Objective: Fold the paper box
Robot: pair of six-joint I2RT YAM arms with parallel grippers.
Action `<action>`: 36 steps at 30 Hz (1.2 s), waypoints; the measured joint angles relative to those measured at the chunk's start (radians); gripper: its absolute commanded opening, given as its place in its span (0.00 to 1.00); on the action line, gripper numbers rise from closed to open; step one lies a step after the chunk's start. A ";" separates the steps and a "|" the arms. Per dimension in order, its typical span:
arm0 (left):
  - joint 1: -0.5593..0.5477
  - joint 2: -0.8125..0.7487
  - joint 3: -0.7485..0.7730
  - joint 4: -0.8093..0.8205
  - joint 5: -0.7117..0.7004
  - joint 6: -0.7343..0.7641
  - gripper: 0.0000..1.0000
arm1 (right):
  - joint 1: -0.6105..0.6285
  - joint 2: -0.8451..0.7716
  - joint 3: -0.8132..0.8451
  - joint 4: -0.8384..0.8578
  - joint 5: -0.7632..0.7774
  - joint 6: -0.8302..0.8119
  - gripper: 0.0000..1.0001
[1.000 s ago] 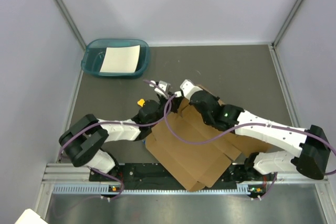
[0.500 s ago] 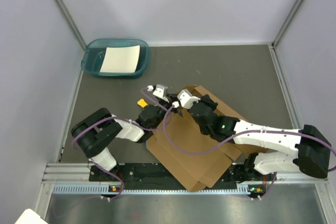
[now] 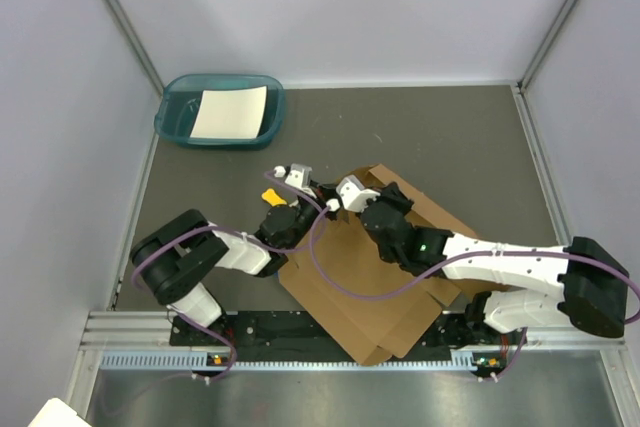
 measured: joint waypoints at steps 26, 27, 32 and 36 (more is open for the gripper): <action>-0.018 0.043 -0.011 0.066 0.051 -0.060 0.18 | 0.034 -0.054 -0.014 -0.106 0.002 0.124 0.00; -0.019 0.043 -0.012 0.070 0.060 -0.054 0.10 | 0.034 -0.049 -0.010 -0.112 0.005 0.126 0.00; -0.021 0.043 -0.021 0.082 0.074 -0.017 0.00 | 0.034 -0.044 0.010 -0.149 0.009 0.150 0.01; -0.029 0.043 -0.022 0.086 0.079 0.009 0.00 | 0.034 -0.044 0.031 -0.195 0.010 0.174 0.17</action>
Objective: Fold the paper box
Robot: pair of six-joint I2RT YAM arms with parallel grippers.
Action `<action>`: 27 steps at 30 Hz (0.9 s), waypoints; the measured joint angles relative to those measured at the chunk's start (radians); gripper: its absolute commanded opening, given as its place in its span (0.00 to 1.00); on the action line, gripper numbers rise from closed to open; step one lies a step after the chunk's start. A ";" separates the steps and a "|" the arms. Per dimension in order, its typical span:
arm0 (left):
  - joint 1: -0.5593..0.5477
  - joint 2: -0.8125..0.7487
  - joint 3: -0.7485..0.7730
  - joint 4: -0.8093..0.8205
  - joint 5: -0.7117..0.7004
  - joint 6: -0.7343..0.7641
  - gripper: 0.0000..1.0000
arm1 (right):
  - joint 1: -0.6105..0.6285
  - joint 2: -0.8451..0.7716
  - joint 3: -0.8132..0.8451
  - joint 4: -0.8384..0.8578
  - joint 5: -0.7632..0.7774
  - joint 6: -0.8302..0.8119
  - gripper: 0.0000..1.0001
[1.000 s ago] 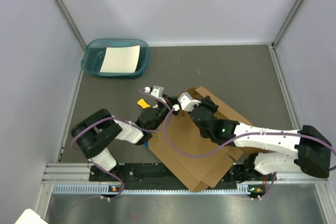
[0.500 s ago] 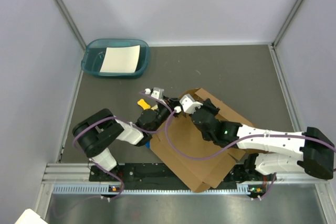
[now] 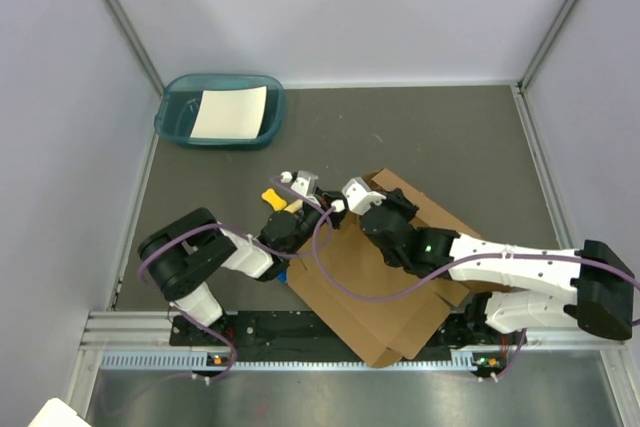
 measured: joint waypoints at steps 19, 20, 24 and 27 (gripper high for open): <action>-0.014 -0.005 -0.001 -0.001 0.006 0.073 0.00 | 0.026 -0.014 0.043 -0.209 -0.021 0.135 0.38; -0.014 -0.005 -0.002 -0.001 0.006 0.076 0.00 | 0.026 -0.018 0.043 -0.214 -0.013 0.139 0.38; -0.015 -0.007 -0.002 -0.002 0.006 0.080 0.00 | 0.026 -0.026 0.043 -0.238 0.028 0.152 0.38; -0.015 -0.007 -0.003 -0.002 0.006 0.081 0.00 | 0.022 -0.026 0.043 -0.251 0.051 0.153 0.34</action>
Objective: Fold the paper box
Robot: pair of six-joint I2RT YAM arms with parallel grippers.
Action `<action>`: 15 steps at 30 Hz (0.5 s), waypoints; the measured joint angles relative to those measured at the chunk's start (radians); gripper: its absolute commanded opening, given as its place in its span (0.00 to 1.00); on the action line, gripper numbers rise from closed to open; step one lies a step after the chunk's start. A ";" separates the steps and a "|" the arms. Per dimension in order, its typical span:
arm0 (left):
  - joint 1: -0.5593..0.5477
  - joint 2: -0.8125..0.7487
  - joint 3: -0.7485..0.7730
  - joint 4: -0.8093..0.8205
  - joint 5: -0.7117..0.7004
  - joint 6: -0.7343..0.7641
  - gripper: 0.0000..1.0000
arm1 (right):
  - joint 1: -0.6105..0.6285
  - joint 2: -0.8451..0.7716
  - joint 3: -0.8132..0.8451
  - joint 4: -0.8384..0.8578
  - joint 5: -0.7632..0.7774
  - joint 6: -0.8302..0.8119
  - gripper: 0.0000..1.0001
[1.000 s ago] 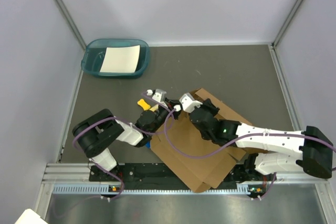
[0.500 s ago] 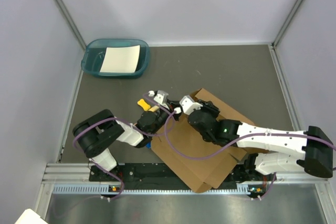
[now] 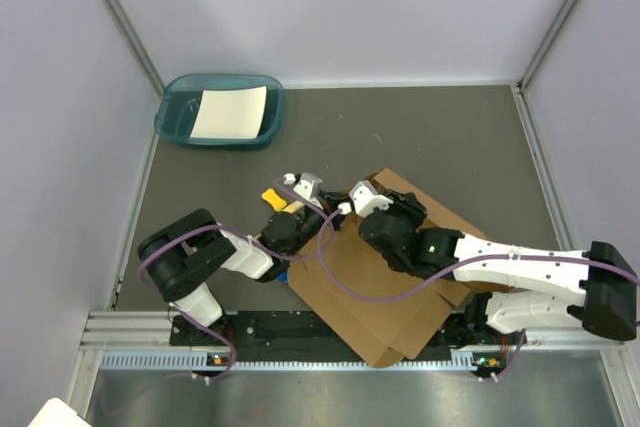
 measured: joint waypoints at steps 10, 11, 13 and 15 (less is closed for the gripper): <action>0.000 -0.002 -0.002 0.000 0.000 0.006 0.00 | -0.015 -0.002 0.007 -0.005 0.052 -0.010 0.00; 0.000 -0.004 -0.003 0.000 0.002 0.007 0.00 | -0.016 -0.003 0.007 -0.005 0.052 -0.011 0.00; -0.001 -0.008 -0.005 -0.004 0.006 0.010 0.00 | -0.016 -0.004 0.007 -0.005 0.053 -0.012 0.00; -0.002 -0.012 -0.005 -0.009 0.011 0.010 0.00 | -0.017 -0.004 0.007 -0.005 0.053 -0.011 0.00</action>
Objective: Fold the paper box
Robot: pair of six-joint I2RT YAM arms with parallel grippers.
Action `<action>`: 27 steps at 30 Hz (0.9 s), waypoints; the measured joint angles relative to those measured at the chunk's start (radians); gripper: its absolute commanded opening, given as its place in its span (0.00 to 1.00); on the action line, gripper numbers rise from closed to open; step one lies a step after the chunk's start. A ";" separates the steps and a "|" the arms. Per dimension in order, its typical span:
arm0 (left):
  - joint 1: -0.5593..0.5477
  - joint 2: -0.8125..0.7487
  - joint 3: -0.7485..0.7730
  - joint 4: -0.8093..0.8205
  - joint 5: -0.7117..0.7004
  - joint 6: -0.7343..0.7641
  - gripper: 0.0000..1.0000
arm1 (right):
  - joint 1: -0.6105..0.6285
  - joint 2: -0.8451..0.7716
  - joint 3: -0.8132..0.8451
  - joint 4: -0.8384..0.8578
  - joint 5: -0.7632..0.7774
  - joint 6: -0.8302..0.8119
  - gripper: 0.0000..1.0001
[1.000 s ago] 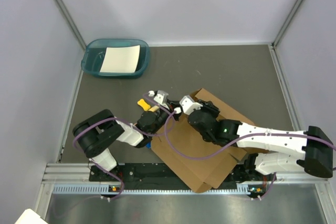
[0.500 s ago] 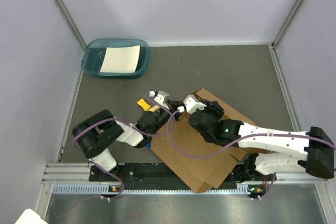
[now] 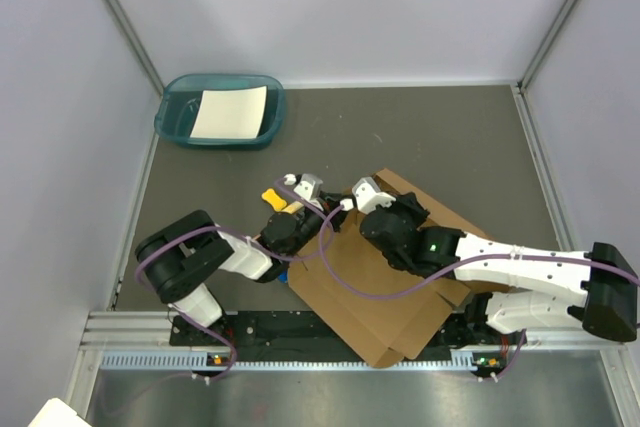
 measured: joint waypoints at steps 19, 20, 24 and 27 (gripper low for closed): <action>0.000 -0.082 0.003 -0.115 0.087 -0.065 0.07 | 0.005 0.084 0.000 0.011 0.060 0.031 0.00; -0.001 -0.082 0.006 -0.119 0.090 -0.069 0.09 | 0.005 0.084 0.000 0.013 0.063 0.036 0.00; -0.009 -0.082 0.015 -0.130 0.096 -0.079 0.13 | 0.005 0.084 0.000 0.014 0.063 0.049 0.00; -0.017 -0.069 0.028 -0.132 0.112 -0.088 0.20 | 0.005 0.084 0.000 0.015 0.063 0.055 0.00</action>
